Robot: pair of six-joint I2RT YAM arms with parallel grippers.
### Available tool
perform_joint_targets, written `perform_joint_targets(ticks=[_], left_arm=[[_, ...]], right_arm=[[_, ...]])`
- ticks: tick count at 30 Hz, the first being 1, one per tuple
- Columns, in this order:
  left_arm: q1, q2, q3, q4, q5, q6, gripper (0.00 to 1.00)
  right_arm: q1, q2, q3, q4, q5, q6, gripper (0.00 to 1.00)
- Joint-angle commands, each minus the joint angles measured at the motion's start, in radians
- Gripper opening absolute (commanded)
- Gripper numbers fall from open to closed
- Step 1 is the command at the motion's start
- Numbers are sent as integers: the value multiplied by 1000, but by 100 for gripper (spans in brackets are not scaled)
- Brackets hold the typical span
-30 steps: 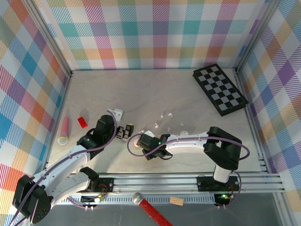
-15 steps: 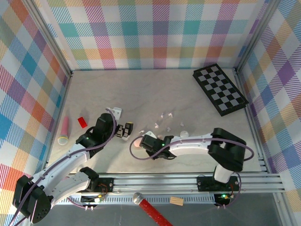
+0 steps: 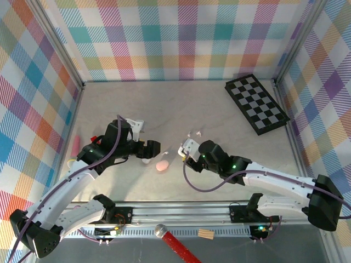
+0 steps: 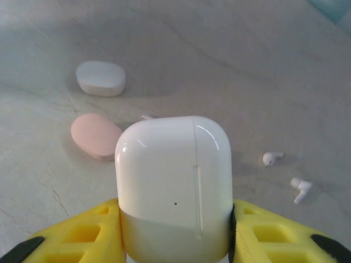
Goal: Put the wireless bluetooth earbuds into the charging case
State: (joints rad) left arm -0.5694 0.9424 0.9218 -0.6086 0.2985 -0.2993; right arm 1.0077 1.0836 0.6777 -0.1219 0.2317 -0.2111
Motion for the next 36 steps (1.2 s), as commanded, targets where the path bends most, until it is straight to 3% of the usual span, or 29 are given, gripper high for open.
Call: perform_joint_targets(ticks=[1,13,21,26,32,36], left_arm=[[-10,13,17,-20,247,-134,81],[-68,144,-14,164,295,-225,71],[-105,215,-11,229,312,-249,53],[-125,226,-19,264,318,-262,50],[-133,261,-20,292,341,-270,35],[-136,267,-17,296,353,-264,30]], right_arm=[[-5,-11,43,-52,-86,-133,40],[-8,-8,90,-36,-165,-161,40],[-17,-5,85,3,-192,-148,41],[-33,-20,70,36,-199,-122,40],[-37,-25,62,51,-216,-114,40],[-45,-31,62,58,-228,-106,40]])
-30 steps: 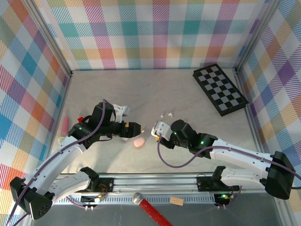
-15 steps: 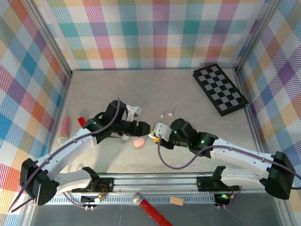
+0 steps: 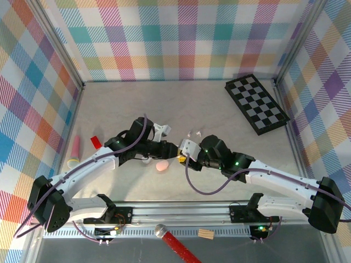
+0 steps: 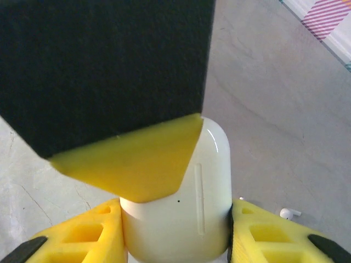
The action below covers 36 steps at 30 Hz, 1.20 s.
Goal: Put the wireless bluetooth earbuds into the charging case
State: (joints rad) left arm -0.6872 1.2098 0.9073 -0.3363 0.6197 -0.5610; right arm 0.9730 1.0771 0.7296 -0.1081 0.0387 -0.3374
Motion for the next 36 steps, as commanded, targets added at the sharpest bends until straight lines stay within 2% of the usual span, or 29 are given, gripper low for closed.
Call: perform_joint_targets(ticks=[1,3,6,7,10,13,17,21,27,31,36], left_arm=[[-20,-1,-2,24,32,1,27],[-19,-2,-4,23,35,8,14],[-20,-8,-6,18,35,24,1],[-21,-10,-5,14,28,39,0],[-20,-32,-8,14,-16,108,0],[-20,-72,-36,69,-63,233,0],[-20,-149,-138,278,-80,401,0],[-20,-202,-217,456,-46,528,0],[-21,-178,-164,391,60,696,4],[-20,-188,-182,445,128,729,5],[-21,-228,-201,460,124,745,5]], right_arm=[[-13,-26,11,45,-37,21,40],[-14,-28,13,48,-38,24,40],[-19,-31,13,44,-37,31,43],[-22,-38,12,44,-37,35,50],[-48,-69,4,33,-81,64,82],[-99,-120,-6,11,-210,106,92],[-189,-193,-29,24,-383,203,95],[-273,-229,-32,45,-451,350,97],[-310,-188,-10,69,-479,451,97],[-312,-146,3,94,-480,477,96],[-314,-119,8,107,-426,483,95]])
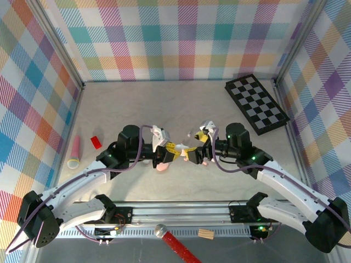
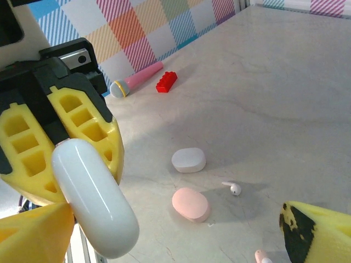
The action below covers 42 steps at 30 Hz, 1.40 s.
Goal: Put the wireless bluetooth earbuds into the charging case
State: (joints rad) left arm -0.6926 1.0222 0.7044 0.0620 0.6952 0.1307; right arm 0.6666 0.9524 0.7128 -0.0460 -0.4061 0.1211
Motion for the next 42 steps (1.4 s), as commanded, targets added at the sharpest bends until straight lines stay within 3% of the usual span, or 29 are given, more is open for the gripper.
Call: perform_joint_targets(ticks=[1,13,22,31,38,42], left_arm=[[-15,-44,1,61,39,52,4],[-17,-50,-32,90,62,111,0],[-18,-33,-51,108,36,121,0],[-18,-57,-226,439,-73,27,0],[-11,3,-328,799,-155,-195,0],[17,8,-380,933,-196,-274,0]], right_arm=[[-9,8,24,49,33,21,95],[-23,9,57,74,195,55,95],[-29,-30,67,59,225,90,95],[-154,-72,56,-91,322,298,94],[-243,114,138,-346,327,339,92],[-245,239,175,-368,284,341,88]])
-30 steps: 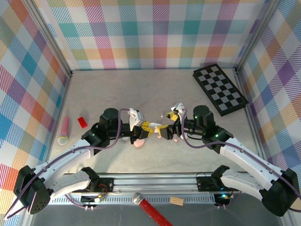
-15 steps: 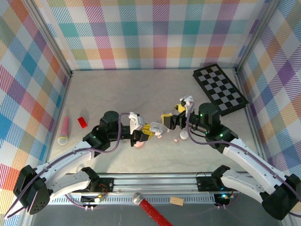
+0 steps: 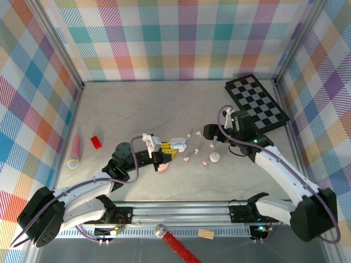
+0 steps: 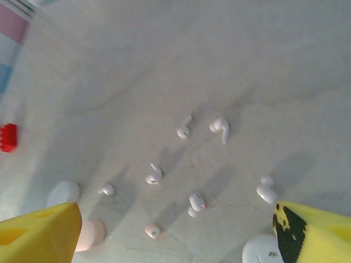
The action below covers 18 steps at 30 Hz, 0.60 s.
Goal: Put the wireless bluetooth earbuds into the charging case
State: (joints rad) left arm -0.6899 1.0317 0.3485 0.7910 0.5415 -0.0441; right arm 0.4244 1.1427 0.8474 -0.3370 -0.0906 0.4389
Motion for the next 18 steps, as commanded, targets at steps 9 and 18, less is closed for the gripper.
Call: perform_joint_targets(ticks=[9,18], left_arm=[[78,-67,-67,196,-70,-76,0],[87,-120,-94,180,-95,-34,0]], right_arm=[[-3,340,153,-36,-88,52,65],[59,531,191,95,-226,161,55]])
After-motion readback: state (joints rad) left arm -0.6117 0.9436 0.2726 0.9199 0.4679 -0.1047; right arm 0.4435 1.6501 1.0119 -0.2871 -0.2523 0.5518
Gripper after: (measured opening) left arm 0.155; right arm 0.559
